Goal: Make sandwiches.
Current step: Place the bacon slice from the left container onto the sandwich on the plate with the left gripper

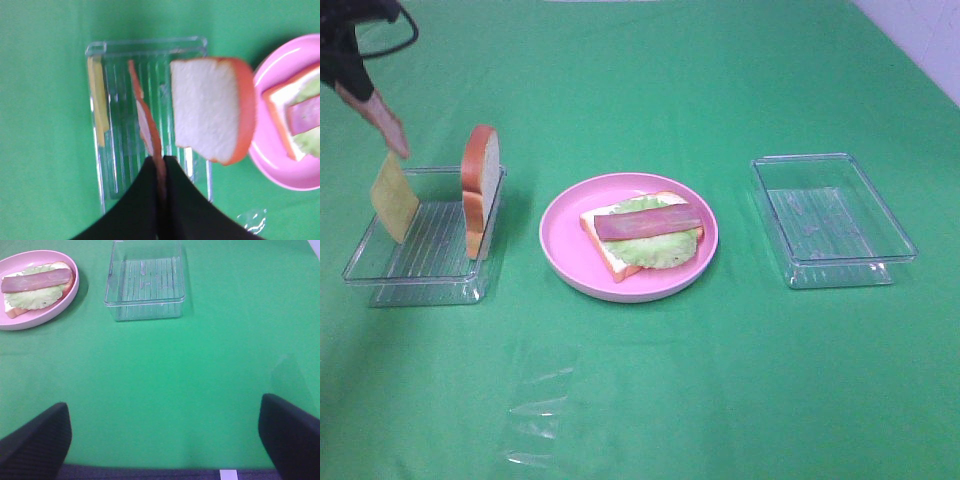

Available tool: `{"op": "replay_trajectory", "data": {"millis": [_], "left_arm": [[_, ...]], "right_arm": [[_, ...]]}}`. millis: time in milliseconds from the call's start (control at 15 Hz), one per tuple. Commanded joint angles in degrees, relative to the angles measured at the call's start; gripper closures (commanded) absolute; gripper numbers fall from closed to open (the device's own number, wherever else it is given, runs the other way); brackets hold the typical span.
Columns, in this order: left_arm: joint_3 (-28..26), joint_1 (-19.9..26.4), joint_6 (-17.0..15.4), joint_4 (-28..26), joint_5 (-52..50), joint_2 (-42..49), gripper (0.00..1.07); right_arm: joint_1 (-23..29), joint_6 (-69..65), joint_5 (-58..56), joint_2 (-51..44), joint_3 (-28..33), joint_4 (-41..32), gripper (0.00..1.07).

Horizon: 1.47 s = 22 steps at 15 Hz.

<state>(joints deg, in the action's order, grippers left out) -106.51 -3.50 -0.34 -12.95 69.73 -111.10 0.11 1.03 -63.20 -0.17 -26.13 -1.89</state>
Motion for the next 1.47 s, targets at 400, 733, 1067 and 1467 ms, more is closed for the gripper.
{"op": "replay_trajectory", "data": {"millis": [400,733,1067,1467], "left_arm": [[-10.83,-9.80,-3.27,-3.21,-1.09,0.63,1.07],[-10.83,-19.19,-2.92,-8.31,-5.67,-4.87,1.07],[-10.83,-29.85,2.52,-19.14,-11.29,-15.81,1.07],[-10.83,-28.93,4.01,-17.99,-11.29,-23.95,1.07]], "right_arm": [[-0.06,0.86,0.29,-1.95,0.23,-0.23,0.11],[-0.06,0.86,0.29,-1.95,0.23,-0.23,0.11],[-0.06,0.86,0.29,-1.95,0.23,-0.23,0.11],[-0.06,0.86,0.29,-1.89,0.23,-0.23,0.11]]}}
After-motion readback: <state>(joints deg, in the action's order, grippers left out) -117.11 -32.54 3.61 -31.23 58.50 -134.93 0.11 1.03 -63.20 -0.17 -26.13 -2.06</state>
